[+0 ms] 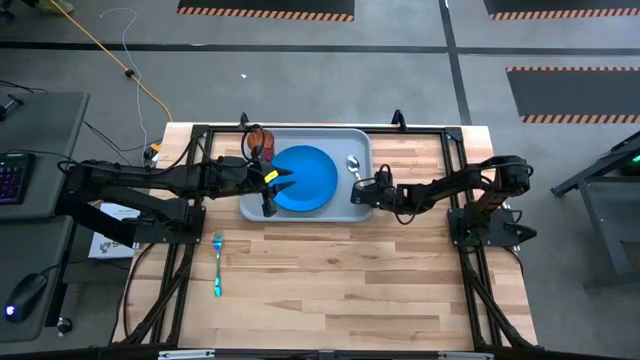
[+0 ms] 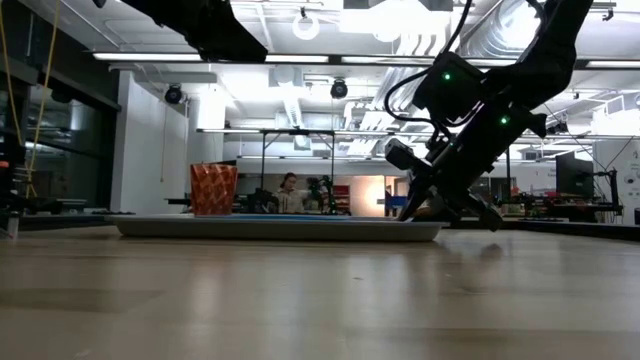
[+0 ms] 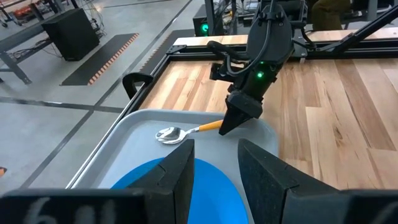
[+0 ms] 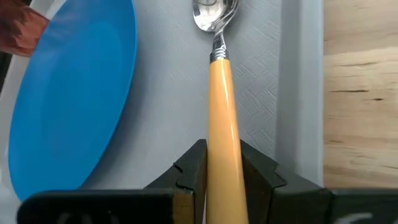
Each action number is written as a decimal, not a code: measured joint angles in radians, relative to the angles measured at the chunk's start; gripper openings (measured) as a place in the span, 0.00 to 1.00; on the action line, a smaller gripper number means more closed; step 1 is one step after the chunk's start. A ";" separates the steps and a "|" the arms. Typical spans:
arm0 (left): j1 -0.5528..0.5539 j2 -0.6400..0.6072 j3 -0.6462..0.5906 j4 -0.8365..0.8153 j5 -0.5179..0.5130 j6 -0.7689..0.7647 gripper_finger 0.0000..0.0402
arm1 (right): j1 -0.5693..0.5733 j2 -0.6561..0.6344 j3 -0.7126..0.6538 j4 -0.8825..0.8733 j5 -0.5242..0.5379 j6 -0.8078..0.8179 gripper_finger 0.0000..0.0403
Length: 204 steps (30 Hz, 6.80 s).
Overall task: Pick and place plate/cup/fork/spoon on tray
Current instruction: Put the yellow spoon on the gray serving tray to the right of the blue plate, then put the blue fork on the gray serving tray to the right of the blue plate
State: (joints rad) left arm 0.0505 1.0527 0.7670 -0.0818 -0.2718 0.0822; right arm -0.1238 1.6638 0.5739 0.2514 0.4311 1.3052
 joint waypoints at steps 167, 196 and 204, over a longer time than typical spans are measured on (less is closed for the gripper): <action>-0.573 0.098 0.213 -0.810 0.001 -0.970 0.29 | -0.147 -0.218 -0.020 0.355 -0.321 -1.170 0.00; -1.010 0.513 0.085 -1.040 0.109 -2.139 0.29 | -0.165 -0.218 -0.020 0.369 -0.321 -1.148 0.00; -1.004 0.377 -0.058 -0.946 0.077 -2.195 0.29 | -0.164 -0.218 -0.020 0.366 -0.323 -1.147 0.00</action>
State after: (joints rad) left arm -0.9535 1.4297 0.7087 -1.0275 -0.1948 -2.1130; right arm -0.2882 1.4460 0.5541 0.6178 0.1078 0.1577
